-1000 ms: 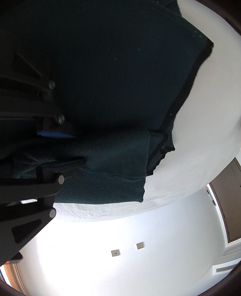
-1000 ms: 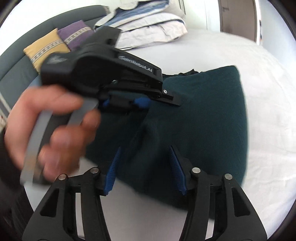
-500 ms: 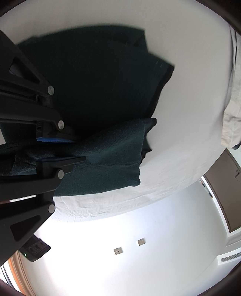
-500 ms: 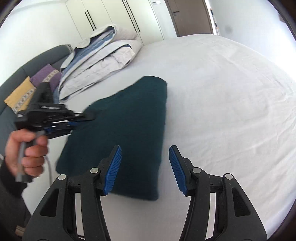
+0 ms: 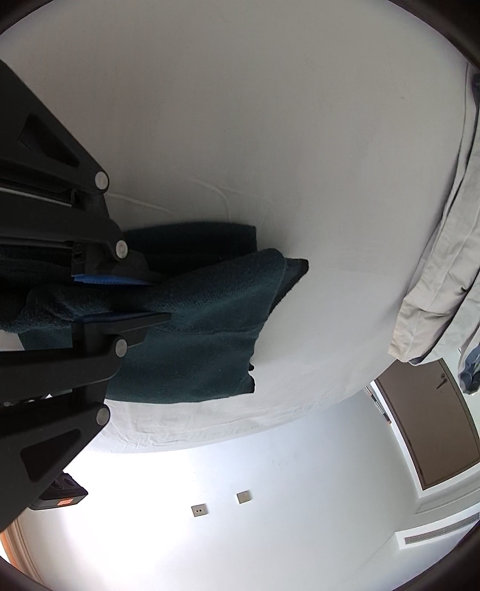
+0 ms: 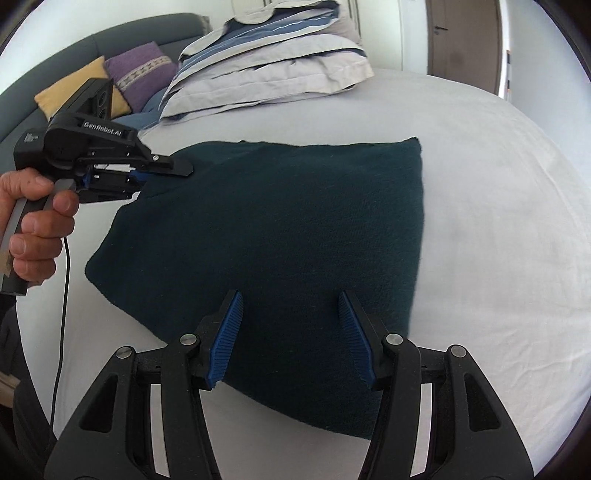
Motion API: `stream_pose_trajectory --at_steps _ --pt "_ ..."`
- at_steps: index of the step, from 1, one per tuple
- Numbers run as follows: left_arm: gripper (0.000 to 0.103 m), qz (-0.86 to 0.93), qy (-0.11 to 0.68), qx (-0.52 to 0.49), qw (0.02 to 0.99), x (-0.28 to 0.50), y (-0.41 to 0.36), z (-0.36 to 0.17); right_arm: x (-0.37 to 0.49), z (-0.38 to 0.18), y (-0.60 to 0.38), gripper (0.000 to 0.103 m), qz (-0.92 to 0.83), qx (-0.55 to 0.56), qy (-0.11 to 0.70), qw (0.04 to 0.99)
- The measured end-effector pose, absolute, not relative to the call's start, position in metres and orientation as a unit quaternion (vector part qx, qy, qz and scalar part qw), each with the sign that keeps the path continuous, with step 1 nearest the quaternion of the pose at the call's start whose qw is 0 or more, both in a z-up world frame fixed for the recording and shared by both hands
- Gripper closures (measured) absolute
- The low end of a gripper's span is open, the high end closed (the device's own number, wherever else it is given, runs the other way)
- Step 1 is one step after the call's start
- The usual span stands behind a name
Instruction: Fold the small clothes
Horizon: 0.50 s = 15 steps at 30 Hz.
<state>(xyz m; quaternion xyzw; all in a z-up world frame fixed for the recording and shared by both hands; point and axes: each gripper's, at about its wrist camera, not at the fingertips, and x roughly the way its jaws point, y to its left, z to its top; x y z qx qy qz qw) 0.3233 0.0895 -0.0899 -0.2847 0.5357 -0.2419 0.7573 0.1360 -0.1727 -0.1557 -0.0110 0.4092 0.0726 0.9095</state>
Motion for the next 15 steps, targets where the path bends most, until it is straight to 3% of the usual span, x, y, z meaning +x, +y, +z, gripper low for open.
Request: stream_pose_trajectory --at_steps 9,12,15 --pt "0.082 -0.223 0.543 -0.323 0.742 0.318 0.105 -0.135 0.118 -0.167 -0.160 0.053 0.052 -0.055 0.417 0.906" --pt "0.075 -0.197 0.532 -0.315 0.761 0.314 0.114 -0.125 0.116 -0.163 -0.156 0.053 0.052 -0.037 0.419 0.906" --pt "0.074 -0.160 0.489 -0.267 0.815 0.295 0.120 -0.094 0.111 -0.154 -0.166 0.053 0.067 0.012 0.408 0.911"
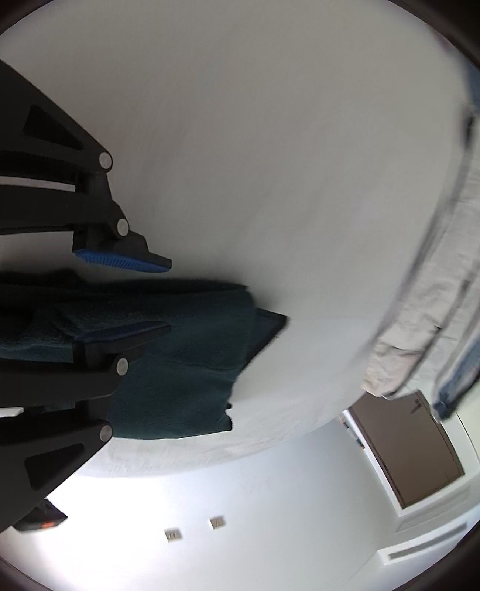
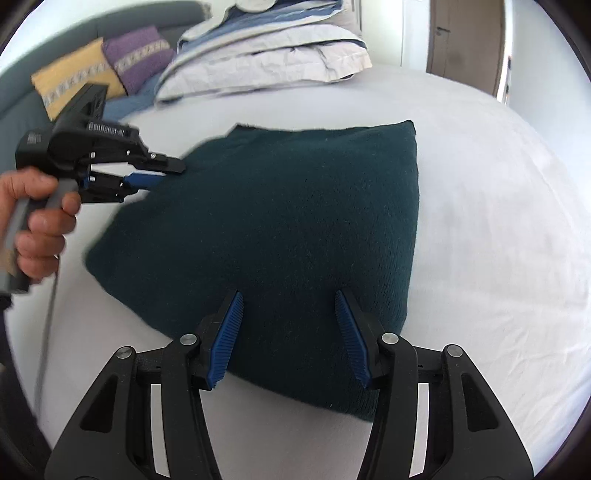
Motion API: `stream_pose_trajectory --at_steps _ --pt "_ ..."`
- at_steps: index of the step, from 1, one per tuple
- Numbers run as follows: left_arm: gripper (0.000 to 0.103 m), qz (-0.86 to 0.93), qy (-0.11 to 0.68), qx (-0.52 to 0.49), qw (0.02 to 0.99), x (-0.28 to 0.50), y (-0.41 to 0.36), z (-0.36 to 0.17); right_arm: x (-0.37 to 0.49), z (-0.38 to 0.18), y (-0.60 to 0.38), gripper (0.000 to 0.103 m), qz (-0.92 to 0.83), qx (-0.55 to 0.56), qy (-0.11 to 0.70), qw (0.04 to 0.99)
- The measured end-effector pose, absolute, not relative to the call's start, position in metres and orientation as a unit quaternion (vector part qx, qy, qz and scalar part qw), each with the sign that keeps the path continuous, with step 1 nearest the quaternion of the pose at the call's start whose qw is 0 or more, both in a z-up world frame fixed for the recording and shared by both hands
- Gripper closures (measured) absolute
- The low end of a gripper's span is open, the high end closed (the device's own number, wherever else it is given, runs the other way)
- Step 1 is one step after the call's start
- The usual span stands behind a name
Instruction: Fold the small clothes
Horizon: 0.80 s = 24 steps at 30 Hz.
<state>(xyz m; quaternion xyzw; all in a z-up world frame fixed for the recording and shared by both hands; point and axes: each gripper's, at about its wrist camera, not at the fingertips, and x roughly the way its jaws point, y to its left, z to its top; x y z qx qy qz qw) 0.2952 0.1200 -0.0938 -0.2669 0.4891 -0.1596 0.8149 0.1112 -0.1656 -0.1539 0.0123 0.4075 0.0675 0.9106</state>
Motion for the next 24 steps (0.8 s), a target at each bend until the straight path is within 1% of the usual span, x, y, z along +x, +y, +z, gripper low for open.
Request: stream_pose_trajectory --at_steps 3,5,7,9,10,11,12,13,15,18,21,24 --pt "0.074 -0.157 0.446 -0.203 0.857 0.268 0.103 -0.062 0.105 -0.144 -0.177 0.053 0.074 0.059 0.389 0.916" --pt "0.074 -0.164 0.425 -0.154 0.877 0.250 0.085 -0.052 0.106 -0.139 -0.182 0.054 0.074 0.074 0.383 0.918" --pt "0.074 -0.165 0.418 -0.114 0.886 0.238 0.068 -0.056 0.110 -0.144 -0.183 0.054 0.064 0.067 0.396 0.914" --pt "0.075 -0.171 0.440 -0.090 0.877 0.237 0.054 -0.074 0.114 -0.154 -0.189 0.057 0.061 0.070 0.415 0.905" --pt "0.075 -0.163 0.452 -0.083 0.873 0.235 0.053 -0.089 0.115 -0.160 -0.193 0.061 0.060 0.074 0.420 0.903" --pt "0.075 -0.152 0.458 -0.076 0.872 0.236 0.052 -0.102 0.113 -0.164 -0.198 0.069 0.055 0.078 0.422 0.901" --pt "0.071 -0.151 0.462 -0.082 0.870 0.238 0.054 -0.112 0.111 -0.165 -0.202 0.071 0.055 0.083 0.423 0.901" --pt "0.061 -0.151 0.464 -0.092 0.868 0.238 0.058 -0.119 0.107 -0.165 -0.207 0.071 0.057 0.089 0.427 0.898" --pt "0.056 -0.155 0.464 -0.106 0.866 0.239 0.065 -0.127 0.104 -0.165 -0.213 0.071 0.050 0.086 0.432 0.896" --pt "0.056 -0.153 0.459 -0.097 0.870 0.236 0.066 -0.125 0.100 -0.153 -0.228 0.071 0.047 0.127 0.428 0.894" --pt "0.056 -0.150 0.457 -0.102 0.871 0.233 0.065 -0.123 0.102 -0.137 -0.241 0.070 0.066 0.181 0.399 0.896" --pt "0.056 -0.149 0.456 -0.096 0.872 0.231 0.062 -0.123 0.103 -0.130 -0.237 0.069 0.124 0.219 0.391 0.885"
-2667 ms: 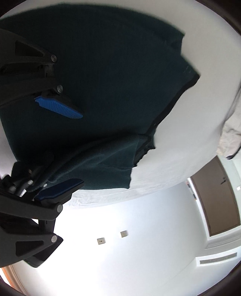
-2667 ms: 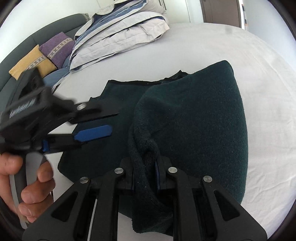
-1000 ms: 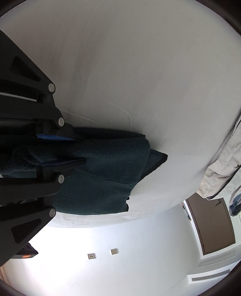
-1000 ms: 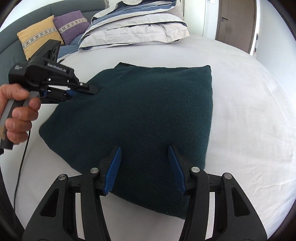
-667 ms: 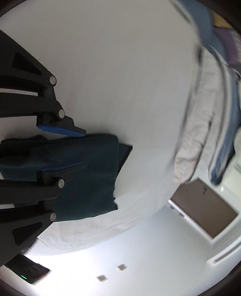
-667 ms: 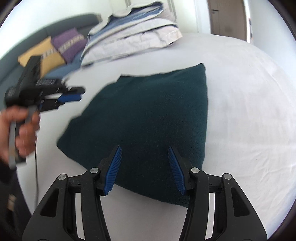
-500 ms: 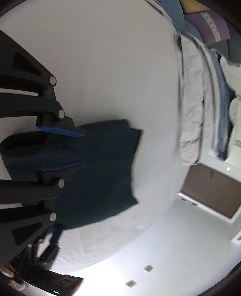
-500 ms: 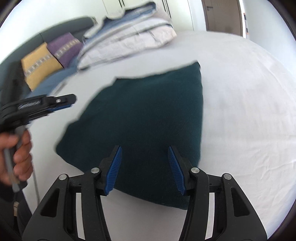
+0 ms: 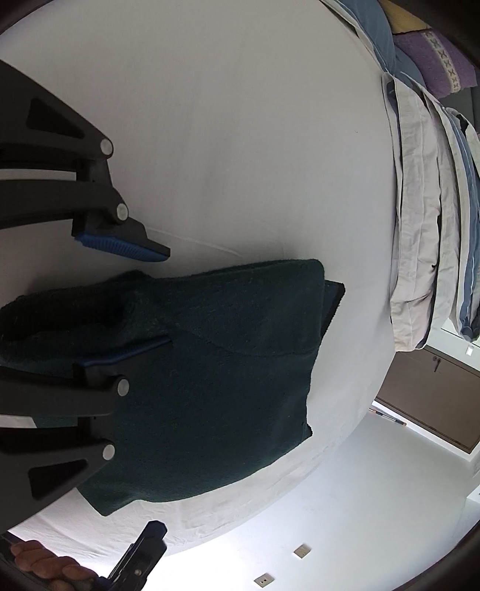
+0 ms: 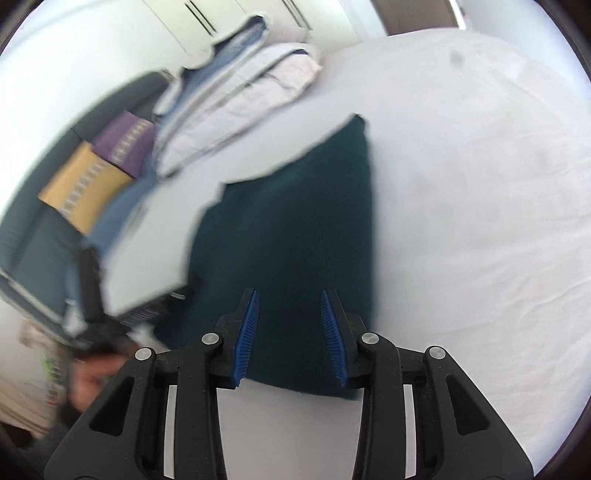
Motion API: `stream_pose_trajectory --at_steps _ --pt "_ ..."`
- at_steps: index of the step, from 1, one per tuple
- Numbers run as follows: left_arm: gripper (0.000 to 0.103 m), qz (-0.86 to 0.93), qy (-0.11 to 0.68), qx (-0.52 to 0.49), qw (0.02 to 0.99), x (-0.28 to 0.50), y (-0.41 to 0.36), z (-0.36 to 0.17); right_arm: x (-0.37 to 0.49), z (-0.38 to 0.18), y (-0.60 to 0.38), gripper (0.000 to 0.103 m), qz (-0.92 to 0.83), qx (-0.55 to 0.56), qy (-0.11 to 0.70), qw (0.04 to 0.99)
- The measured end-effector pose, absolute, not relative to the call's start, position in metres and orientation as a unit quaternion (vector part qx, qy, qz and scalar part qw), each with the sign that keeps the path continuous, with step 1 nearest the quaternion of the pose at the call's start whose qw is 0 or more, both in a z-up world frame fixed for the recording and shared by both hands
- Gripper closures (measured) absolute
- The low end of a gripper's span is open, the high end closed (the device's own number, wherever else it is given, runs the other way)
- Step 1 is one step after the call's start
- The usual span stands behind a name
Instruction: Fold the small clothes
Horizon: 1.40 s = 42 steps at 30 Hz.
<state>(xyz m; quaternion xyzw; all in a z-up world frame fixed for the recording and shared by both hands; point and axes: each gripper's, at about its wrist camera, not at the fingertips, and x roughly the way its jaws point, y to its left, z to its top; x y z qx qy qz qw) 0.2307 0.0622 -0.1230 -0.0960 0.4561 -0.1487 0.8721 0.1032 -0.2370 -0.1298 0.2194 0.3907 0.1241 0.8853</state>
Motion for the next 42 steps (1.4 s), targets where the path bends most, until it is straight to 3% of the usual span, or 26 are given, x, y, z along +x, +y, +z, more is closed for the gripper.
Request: stream_pose_trajectory --at_steps 3,7,14,19,24,27,29,31,37,39,41,42 --pt "0.056 -0.149 0.457 -0.091 0.872 0.230 0.060 -0.123 0.112 -0.159 -0.232 0.069 0.148 0.224 0.440 0.857" --pt "0.057 -0.145 0.459 -0.105 0.870 0.231 0.067 -0.110 0.111 -0.192 -0.263 0.082 0.162 0.308 0.450 0.822" --pt "0.060 -0.162 0.401 -0.079 0.898 0.230 0.048 -0.051 0.117 -0.145 -0.288 0.077 0.192 0.332 0.420 0.823" --pt "0.060 -0.158 0.428 -0.067 0.887 0.280 0.022 -0.064 0.186 -0.117 -0.292 0.074 0.226 0.390 0.406 0.795" --pt "0.060 -0.154 0.478 -0.039 0.864 0.318 -0.005 -0.093 0.264 -0.135 -0.288 0.074 0.206 0.408 0.444 0.771" --pt "0.057 -0.145 0.480 0.001 0.865 0.326 -0.017 -0.111 0.300 -0.161 -0.285 0.080 0.157 0.390 0.478 0.771" --pt "0.057 -0.148 0.474 -0.001 0.868 0.328 -0.017 -0.114 0.312 -0.172 -0.297 0.096 0.123 0.396 0.481 0.773" --pt "0.057 -0.154 0.471 -0.011 0.869 0.329 -0.014 -0.117 0.315 -0.186 -0.314 0.103 0.110 0.419 0.480 0.763" --pt "0.057 -0.155 0.464 -0.006 0.872 0.327 -0.015 -0.119 0.325 -0.188 -0.326 0.101 0.120 0.431 0.463 0.765" --pt "0.057 -0.156 0.462 -0.007 0.873 0.329 -0.014 -0.119 0.289 -0.174 -0.333 0.094 0.122 0.429 0.447 0.776" --pt "0.057 -0.157 0.459 -0.007 0.874 0.327 -0.014 -0.119 0.272 -0.158 -0.326 0.076 0.148 0.433 0.429 0.779" --pt "0.057 -0.157 0.459 -0.008 0.874 0.327 -0.014 -0.119 0.263 -0.153 -0.322 0.073 0.161 0.434 0.423 0.779"
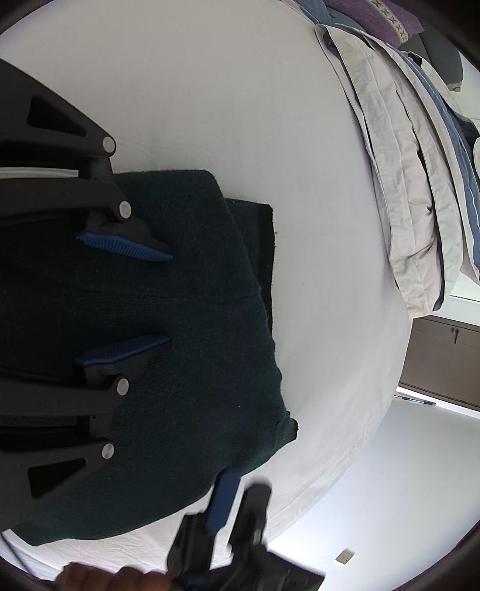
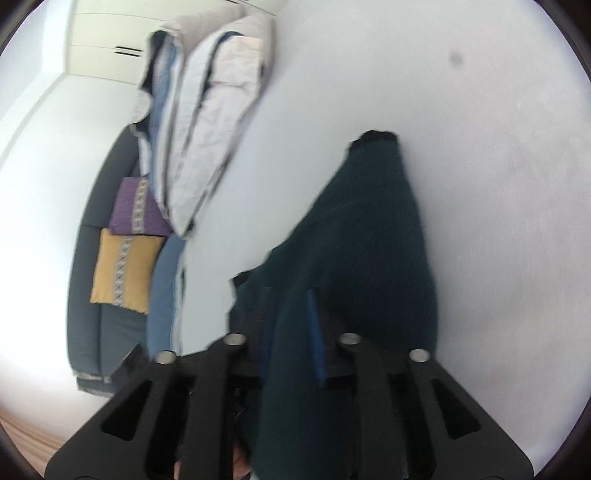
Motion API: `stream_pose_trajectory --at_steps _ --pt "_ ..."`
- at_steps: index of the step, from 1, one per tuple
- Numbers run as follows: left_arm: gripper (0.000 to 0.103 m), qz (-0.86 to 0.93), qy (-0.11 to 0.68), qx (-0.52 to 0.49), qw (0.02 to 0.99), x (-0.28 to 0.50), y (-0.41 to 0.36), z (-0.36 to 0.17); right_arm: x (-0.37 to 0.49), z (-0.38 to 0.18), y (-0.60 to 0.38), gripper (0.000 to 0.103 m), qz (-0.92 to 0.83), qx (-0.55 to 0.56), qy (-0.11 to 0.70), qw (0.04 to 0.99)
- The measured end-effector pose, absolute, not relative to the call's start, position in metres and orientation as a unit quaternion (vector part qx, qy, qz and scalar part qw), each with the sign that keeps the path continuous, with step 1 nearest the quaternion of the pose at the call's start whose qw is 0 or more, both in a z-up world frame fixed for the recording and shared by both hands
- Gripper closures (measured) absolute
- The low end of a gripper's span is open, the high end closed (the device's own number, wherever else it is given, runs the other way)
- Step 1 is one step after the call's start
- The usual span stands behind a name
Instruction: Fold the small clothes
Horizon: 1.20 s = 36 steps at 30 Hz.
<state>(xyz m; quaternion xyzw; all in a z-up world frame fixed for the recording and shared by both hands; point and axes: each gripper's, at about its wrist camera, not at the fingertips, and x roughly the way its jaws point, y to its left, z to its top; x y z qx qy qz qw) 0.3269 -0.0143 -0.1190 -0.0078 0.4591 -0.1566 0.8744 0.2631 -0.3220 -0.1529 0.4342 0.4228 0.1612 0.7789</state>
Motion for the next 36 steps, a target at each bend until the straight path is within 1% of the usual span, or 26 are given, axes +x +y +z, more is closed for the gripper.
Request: stream_pose_trajectory --at_steps 3,7,9,10,12,14,16,18,19,21,22,23,25,27,28,29,31,33,36 --pt "0.057 -0.155 0.458 -0.003 0.875 0.325 -0.015 -0.119 0.231 -0.139 -0.306 0.071 0.213 0.416 0.419 0.778" --pt "0.057 -0.153 0.458 -0.001 0.876 0.324 -0.016 -0.119 0.206 -0.156 -0.282 0.070 0.247 0.369 0.446 0.777" --pt "0.057 -0.151 0.456 0.006 0.877 0.323 -0.017 -0.120 0.201 -0.168 -0.287 0.073 0.254 0.380 0.432 0.777" --pt "0.057 -0.151 0.455 0.008 0.878 0.323 -0.018 -0.120 0.201 -0.170 -0.291 0.080 0.250 0.395 0.428 0.773" --pt "0.057 -0.151 0.454 0.007 0.878 0.323 -0.017 -0.120 0.197 -0.164 -0.293 0.080 0.243 0.404 0.428 0.771" --pt "0.057 -0.152 0.454 0.004 0.878 0.323 -0.016 -0.121 0.188 -0.150 -0.288 0.074 0.248 0.385 0.417 0.785" --pt "0.057 -0.152 0.453 0.004 0.879 0.323 -0.017 -0.121 0.174 -0.143 -0.277 0.074 0.276 0.380 0.409 0.782" --pt "0.057 -0.151 0.452 0.004 0.879 0.323 -0.017 -0.121 0.166 -0.146 -0.266 0.066 0.287 0.361 0.422 0.781" --pt "0.057 -0.151 0.451 0.004 0.879 0.323 -0.018 -0.121 0.162 -0.157 -0.260 0.057 0.278 0.341 0.442 0.782" --pt "0.057 -0.151 0.451 0.006 0.880 0.323 -0.018 -0.122 0.158 -0.177 -0.258 0.058 0.273 0.341 0.455 0.776" --pt "0.057 -0.151 0.450 0.008 0.880 0.322 -0.019 -0.122 0.155 -0.181 -0.260 0.063 0.276 0.345 0.445 0.779" --pt "0.057 -0.151 0.450 0.008 0.880 0.322 -0.019 -0.122 0.153 -0.181 -0.262 0.065 0.274 0.348 0.439 0.782" --pt "0.057 -0.151 0.450 0.007 0.880 0.322 -0.019 -0.122 0.147 -0.174 -0.263 0.065 0.270 0.354 0.437 0.782" --pt "0.057 -0.151 0.449 0.006 0.880 0.321 -0.019 -0.121 0.136 -0.165 -0.262 0.061 0.284 0.346 0.427 0.786" --pt "0.057 -0.152 0.449 0.006 0.881 0.321 -0.019 -0.121 0.131 -0.163 -0.260 0.059 0.291 0.338 0.429 0.786" --pt "0.057 -0.152 0.448 0.005 0.881 0.321 -0.019 -0.121 0.128 -0.167 -0.258 0.055 0.288 0.330 0.438 0.785" --pt "0.057 -0.152 0.446 0.005 0.882 0.320 -0.019 -0.122 0.122 -0.181 -0.264 0.055 0.285 0.325 0.452 0.780" --pt "0.057 -0.151 0.444 0.006 0.883 0.319 -0.019 -0.122 0.120 -0.188 -0.269 0.060 0.287 0.344 0.443 0.777" --pt "0.057 -0.153 0.441 0.000 0.884 0.320 -0.018 -0.121 0.113 -0.178 -0.274 0.060 0.273 0.349 0.446 0.778"
